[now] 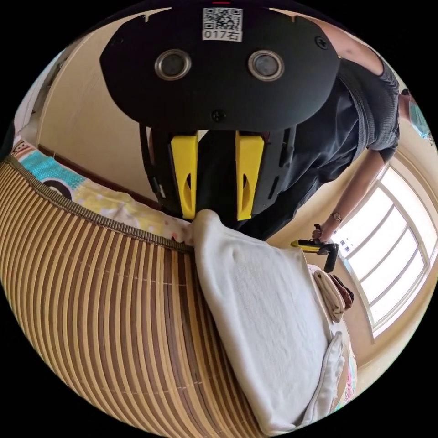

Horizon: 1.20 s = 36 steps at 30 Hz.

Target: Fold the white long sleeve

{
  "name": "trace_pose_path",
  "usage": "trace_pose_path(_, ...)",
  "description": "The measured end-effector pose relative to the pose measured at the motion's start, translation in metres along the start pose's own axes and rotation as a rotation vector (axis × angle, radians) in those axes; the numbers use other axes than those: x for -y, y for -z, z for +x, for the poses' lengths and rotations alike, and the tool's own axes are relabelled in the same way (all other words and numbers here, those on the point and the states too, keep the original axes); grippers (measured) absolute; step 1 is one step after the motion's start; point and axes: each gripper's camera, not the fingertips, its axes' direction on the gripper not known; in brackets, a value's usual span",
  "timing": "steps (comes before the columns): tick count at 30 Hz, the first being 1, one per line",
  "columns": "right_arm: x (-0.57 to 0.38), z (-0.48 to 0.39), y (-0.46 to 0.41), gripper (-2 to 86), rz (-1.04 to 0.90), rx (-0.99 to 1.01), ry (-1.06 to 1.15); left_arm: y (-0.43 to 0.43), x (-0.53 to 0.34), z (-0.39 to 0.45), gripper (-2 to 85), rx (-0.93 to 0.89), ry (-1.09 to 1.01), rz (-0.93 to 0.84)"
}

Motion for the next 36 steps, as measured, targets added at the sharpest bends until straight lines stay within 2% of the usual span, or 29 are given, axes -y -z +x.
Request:
trace_pose_path(2, -0.002, 0.009, 0.018, 12.2, 0.068, 0.029, -0.045, 0.015, -0.019, 0.0, 2.9, -0.059, -0.009, 0.034)
trace_pose_path(4, -0.002, 0.017, 0.028, 9.0, 0.079, -0.031, -0.13, 0.036, -0.044, 0.002, 2.7, -0.15, -0.021, 0.087)
trace_pose_path(5, -0.003, 0.018, 0.033, 5.7, 0.074, -0.021, -0.123, 0.041, -0.051, 0.004, 2.7, -0.175, -0.034, 0.101)
trace_pose_path(7, -0.007, 0.01, 0.041, 4.4, 0.038, 0.051, -0.013, 0.064, -0.079, 0.019, 2.5, -0.26, -0.14, 0.164)
trace_pose_path(9, -0.024, -0.002, 0.056, 3.8, 0.008, 0.168, 0.159, 0.079, -0.101, 0.033, 2.4, -0.318, -0.227, 0.196)
trace_pose_path(11, -0.064, -0.004, 0.094, 3.3, 0.089, 0.459, 0.318, 0.09, -0.125, 0.044, 2.4, -0.418, -0.32, 0.222)
trace_pose_path(13, -0.1, 0.0, 0.125, 3.1, 0.202, 0.659, 0.403, 0.102, -0.158, 0.051, 2.4, -0.68, -0.443, 0.301)
trace_pose_path(14, -0.122, 0.001, 0.145, 2.9, 0.281, 0.763, 0.442, 0.106, -0.166, 0.052, 2.3, -0.755, -0.475, 0.336)
trace_pose_path(15, -0.133, 0.001, 0.155, 2.8, 0.318, 0.803, 0.464, 0.113, -0.184, 0.056, 2.2, -0.859, -0.538, 0.417)
trace_pose_path(17, -0.179, -0.01, 0.191, 2.4, 0.507, 0.862, 0.599, 0.124, -0.209, 0.062, 1.8, -0.939, -0.618, 0.569)
trace_pose_path(19, -0.201, -0.022, 0.207, 2.1, 0.618, 0.895, 0.701, 0.132, -0.23, 0.058, 0.7, -1.095, -0.701, 0.802)
trace_pose_path(20, -0.205, -0.025, 0.212, 1.9, 0.68, 0.93, 0.723, 0.133, -0.233, 0.051, 0.3, -1.141, -0.704, 0.882)
trace_pose_path(21, -0.204, -0.022, 0.214, 1.9, 0.717, 0.953, 0.716, 0.132, -0.238, 0.032, -0.2, -1.195, -0.645, 1.05)
trace_pose_path(22, -0.195, -0.012, 0.216, 1.7, 0.79, 1.006, 0.674, 0.127, -0.236, 0.008, -0.5, -1.214, -0.501, 1.177)
trace_pose_path(24, -0.168, 0.009, 0.215, 1.6, 0.841, 1.056, 0.567, 0.113, -0.225, -0.024, -0.7, -1.22, -0.272, 1.254)
trace_pose_path(25, -0.146, 0.018, 0.213, 1.6, 0.838, 1.053, 0.483, 0.101, -0.214, -0.041, -0.7, -1.202, -0.086, 1.241)
trace_pose_path(27, -0.113, 0.02, 0.21, 1.6, 0.803, 1.004, 0.374, 0.088, -0.201, -0.049, -0.7, -1.157, 0.105, 1.202)
trace_pose_path(30, -0.062, -0.008, 0.21, 1.7, 0.723, 0.938, 0.289, 0.086, -0.174, -0.032, -0.2, -1.083, 0.125, 1.124)
trace_pose_path(32, -0.017, -0.039, 0.214, 1.8, 0.643, 0.962, 0.296, 0.091, -0.155, -0.013, 1.2, -0.955, 0.109, 1.039)
trace_pose_path(36, 0.032, -0.08, 0.241, 1.7, 0.625, 0.866, 0.292, 0.098, -0.105, 0.035, 7.5, -0.418, 0.203, 0.79)
